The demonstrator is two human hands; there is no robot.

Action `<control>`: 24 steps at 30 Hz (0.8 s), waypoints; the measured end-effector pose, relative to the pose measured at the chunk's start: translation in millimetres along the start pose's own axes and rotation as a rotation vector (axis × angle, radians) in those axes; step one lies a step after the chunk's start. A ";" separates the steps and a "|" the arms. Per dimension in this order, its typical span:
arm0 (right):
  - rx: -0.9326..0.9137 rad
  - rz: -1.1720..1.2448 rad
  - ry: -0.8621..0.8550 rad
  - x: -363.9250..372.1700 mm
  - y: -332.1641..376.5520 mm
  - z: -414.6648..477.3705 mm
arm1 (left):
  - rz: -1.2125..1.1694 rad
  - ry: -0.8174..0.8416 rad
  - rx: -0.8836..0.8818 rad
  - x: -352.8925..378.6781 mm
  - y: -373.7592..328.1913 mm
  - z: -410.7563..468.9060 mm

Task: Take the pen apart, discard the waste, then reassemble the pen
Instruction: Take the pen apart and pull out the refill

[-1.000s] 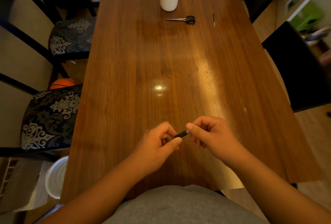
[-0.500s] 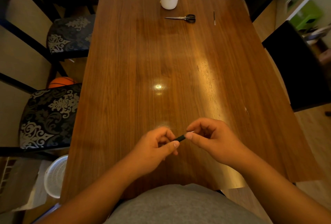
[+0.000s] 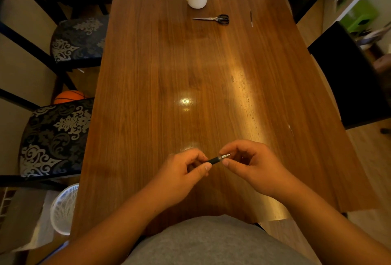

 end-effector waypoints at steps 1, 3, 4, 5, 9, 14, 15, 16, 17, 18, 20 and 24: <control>0.004 0.000 -0.011 -0.1 -0.4 -0.4 | 0.025 -0.027 0.015 -1.8 -0.9 -0.2; 0.015 -0.001 -0.038 -0.9 -0.9 -0.5 | 0.061 -0.058 0.039 -3.6 -2.8 -0.4; 0.022 0.000 -0.050 -1.5 -1.0 -0.7 | 0.068 -0.062 0.048 -3.5 -3.9 -0.5; 0.025 -0.003 -0.059 -2.4 -0.9 -0.9 | 0.073 -0.065 0.055 -3.1 -4.5 -0.6; 0.011 -0.019 -0.052 -2.8 2.3 -1.0 | 0.063 -0.069 0.053 -2.1 -2.2 -0.3; 0.025 0.120 -0.103 -7.0 3.9 1.1 | -0.017 -0.070 0.000 -1.4 6.5 -0.8; 0.032 0.148 -0.121 -9.3 3.8 1.9 | -0.034 -0.070 -0.014 -1.1 9.2 -1.3; 0.041 0.179 -0.136 -11.4 3.4 2.8 | -0.050 -0.071 -0.027 -0.8 11.5 -1.3; 0.055 0.214 -0.146 -12.8 2.2 3.7 | -0.066 -0.072 -0.040 -0.3 13.9 -1.1; 0.075 0.246 -0.152 -13.9 0.7 4.4 | -0.087 -0.071 -0.054 0.2 16.5 -0.9; 0.119 0.298 -0.164 -16.0 -4.4 6.4 | -0.128 -0.069 -0.081 1.0 21.8 0.5; 0.194 0.363 -0.262 -30.6 -23.0 13.8 | -0.157 -0.064 -0.112 1.0 28.3 4.1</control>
Point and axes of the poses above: each hand's wrist, its own z-axis towards the middle knuckle, its own x-axis out of the palm, y = z × x, the point moved 9 cm from there along z, towards the middle knuckle, and after that the axes turned 9 degrees about z, right-handed, at the moved point
